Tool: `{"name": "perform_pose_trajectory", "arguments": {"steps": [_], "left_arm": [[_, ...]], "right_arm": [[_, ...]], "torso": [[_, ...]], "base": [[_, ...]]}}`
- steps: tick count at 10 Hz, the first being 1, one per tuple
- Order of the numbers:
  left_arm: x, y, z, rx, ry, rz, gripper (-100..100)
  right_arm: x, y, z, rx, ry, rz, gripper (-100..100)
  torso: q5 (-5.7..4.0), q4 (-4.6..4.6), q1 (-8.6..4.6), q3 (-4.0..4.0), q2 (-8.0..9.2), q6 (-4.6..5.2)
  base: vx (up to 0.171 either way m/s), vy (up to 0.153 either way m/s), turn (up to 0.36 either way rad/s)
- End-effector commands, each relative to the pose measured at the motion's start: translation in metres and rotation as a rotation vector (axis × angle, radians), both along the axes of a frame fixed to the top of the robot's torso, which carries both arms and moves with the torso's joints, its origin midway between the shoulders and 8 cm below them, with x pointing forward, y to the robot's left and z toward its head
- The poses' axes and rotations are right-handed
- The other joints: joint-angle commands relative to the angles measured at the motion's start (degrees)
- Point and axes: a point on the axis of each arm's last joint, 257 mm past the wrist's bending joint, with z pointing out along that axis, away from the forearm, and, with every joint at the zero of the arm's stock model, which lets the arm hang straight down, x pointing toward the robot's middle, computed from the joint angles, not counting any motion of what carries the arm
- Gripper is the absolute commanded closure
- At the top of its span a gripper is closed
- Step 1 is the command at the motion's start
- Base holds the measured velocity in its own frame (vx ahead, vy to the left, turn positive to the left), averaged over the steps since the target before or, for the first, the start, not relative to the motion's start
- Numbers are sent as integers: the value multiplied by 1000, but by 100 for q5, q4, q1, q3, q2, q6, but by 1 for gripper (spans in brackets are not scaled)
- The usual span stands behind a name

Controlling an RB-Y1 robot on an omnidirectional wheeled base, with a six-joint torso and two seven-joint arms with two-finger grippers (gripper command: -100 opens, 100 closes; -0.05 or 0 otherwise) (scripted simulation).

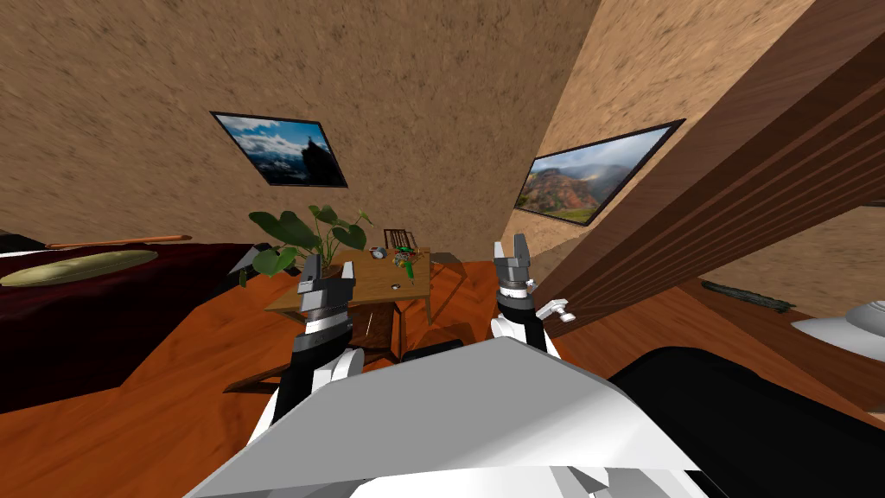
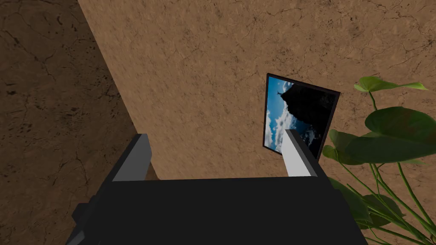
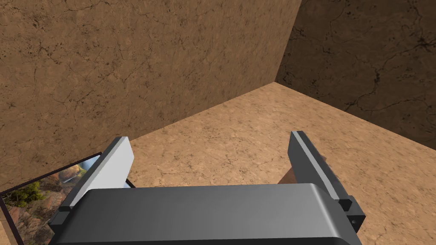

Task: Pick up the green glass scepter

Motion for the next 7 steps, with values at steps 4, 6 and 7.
{"name": "perform_pose_trajectory", "arguments": {"steps": [4,6,7], "left_arm": [[10,-12,-19,127,54,-26,-100],[17,-16,-32,196,87,-27,-100],[21,-18,-40,231,105,-24,-100]], "right_arm": [[0,0,0,0,0,0,0],[0,0,0,0,0,0,0],[0,0,0,0,0,0,0]], "torso": [[-1,-2,-4,-4,-7,0],[-1,-3,-7,-7,-11,0],[-2,-3,-8,-8,-15,0]], "base": [[17,-11,0],[34,-24,0],[42,-26,1]]}}
